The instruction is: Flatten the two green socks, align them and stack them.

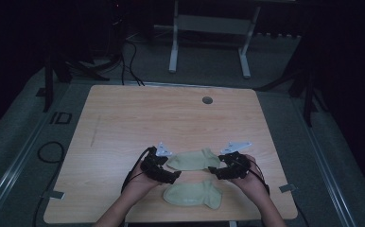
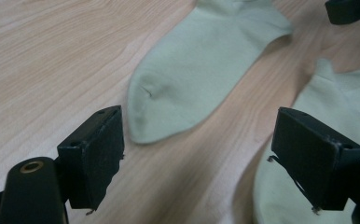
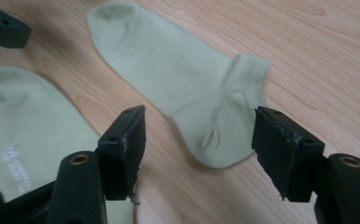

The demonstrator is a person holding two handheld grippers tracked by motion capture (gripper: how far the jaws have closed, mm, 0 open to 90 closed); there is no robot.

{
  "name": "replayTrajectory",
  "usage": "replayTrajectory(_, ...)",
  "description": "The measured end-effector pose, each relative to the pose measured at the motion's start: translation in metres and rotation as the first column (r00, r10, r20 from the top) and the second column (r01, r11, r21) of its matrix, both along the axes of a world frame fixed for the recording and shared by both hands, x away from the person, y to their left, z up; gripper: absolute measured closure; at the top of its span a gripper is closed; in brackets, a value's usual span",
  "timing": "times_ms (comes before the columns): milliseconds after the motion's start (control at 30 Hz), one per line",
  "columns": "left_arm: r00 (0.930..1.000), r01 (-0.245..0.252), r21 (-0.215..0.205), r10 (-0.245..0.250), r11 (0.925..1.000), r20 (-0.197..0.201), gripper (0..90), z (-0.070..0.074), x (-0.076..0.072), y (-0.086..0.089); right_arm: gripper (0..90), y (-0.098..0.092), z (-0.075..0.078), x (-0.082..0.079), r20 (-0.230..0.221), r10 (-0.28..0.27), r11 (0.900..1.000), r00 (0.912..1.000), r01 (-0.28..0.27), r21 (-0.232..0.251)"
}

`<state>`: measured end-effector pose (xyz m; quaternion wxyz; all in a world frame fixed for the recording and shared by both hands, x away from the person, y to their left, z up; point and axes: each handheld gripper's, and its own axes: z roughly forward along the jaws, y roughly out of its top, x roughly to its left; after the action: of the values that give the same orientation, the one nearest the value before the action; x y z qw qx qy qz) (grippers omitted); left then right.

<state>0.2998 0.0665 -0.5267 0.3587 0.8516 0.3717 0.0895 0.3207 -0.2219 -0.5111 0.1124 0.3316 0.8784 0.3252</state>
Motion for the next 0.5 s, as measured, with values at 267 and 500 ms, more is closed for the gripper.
replayTrajectory(267, 0.9998, 0.013, -0.005, -0.012, 0.9999, 0.016, 17.4, 0.003, -0.015, 0.009, 38.3, -0.010, 0.007, -0.016, 0.025, -0.007, 1.000, 0.9997, 0.006, 0.014)
replayTrajectory(500, 0.9997, 0.021, -0.015, -0.022, 0.9997, -0.007, 17.7, 0.002, -0.029, 0.014, 38.7, -0.018, 0.008, -0.030, 0.009, -0.001, 1.000, 1.0000, 0.001, 0.011)
